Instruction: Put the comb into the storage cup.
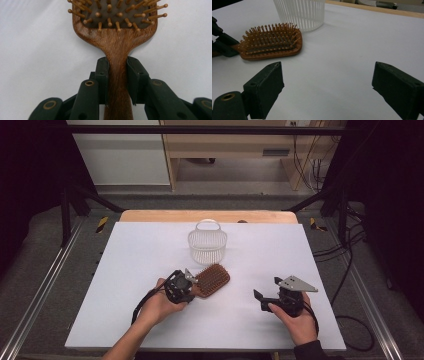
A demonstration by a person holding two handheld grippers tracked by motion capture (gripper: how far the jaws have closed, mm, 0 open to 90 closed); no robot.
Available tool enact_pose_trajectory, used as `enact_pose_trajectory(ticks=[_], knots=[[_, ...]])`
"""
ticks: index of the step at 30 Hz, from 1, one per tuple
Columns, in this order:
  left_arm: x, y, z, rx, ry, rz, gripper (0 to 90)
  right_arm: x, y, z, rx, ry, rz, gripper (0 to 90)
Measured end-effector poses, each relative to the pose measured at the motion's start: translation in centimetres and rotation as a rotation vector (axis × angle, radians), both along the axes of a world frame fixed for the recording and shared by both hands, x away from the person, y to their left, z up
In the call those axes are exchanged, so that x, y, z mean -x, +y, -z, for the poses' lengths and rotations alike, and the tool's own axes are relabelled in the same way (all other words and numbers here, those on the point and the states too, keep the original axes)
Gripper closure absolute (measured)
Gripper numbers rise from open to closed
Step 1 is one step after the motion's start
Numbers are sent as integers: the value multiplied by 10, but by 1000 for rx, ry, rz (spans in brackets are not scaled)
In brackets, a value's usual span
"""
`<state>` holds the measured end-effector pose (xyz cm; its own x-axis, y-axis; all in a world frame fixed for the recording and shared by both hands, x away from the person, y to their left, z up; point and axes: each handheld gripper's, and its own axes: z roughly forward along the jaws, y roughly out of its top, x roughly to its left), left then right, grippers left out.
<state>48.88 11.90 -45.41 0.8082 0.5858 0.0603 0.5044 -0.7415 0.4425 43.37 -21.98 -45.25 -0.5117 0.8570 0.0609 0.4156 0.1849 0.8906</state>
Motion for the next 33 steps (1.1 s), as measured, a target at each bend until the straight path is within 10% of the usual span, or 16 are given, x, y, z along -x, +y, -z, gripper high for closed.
enact_pose_trajectory(ticks=[22,33], knots=[[13,6,0,38,-111,23,727,-1,-1,0,-1,-2,1,105],[24,14,-4,169,-215,1,727,-4,4,2,-38,23,-17,98]])
